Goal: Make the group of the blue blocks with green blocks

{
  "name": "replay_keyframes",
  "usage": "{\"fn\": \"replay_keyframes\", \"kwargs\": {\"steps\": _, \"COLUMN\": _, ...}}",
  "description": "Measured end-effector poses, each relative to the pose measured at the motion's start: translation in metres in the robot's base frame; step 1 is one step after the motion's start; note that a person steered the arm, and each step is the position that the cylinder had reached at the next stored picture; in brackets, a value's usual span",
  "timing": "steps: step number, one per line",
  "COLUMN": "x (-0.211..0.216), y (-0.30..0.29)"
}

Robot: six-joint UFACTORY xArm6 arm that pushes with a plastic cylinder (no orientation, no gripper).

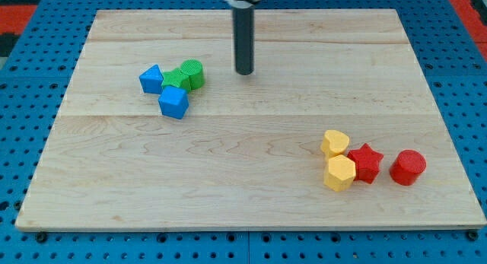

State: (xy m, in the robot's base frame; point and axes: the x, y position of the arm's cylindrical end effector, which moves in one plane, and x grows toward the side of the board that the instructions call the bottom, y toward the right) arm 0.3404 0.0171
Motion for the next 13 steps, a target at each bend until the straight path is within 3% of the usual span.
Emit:
{"fn": "replay_keyframes", "kwargs": {"steps": 1, "x": -0.019, "y": 0.015}}
{"fn": "replay_keyframes", "kwargs": {"steps": 2, "x": 0.016, "y": 0.013}}
{"fn": "replay_keyframes", "kwargs": {"steps": 5, "x": 0.133, "y": -0.14}}
{"fn": "replay_keyframes", "kwargs": {"steps": 6, "x": 0.105, "y": -0.171}}
{"fn": "replay_keyframes", "kwargs": {"steps": 8, "x": 0.074, "y": -0.17}}
{"fn": "replay_keyframes", "kwargs": {"steps": 11, "x": 0.024, "y": -0.099}}
{"fn": "replay_keyframes", "kwargs": {"steps": 12, "x": -0.003, "y": -0.125}}
{"fn": "replay_keyframes", "kwargs": {"steps": 13, "x": -0.04, "y": -0.103}}
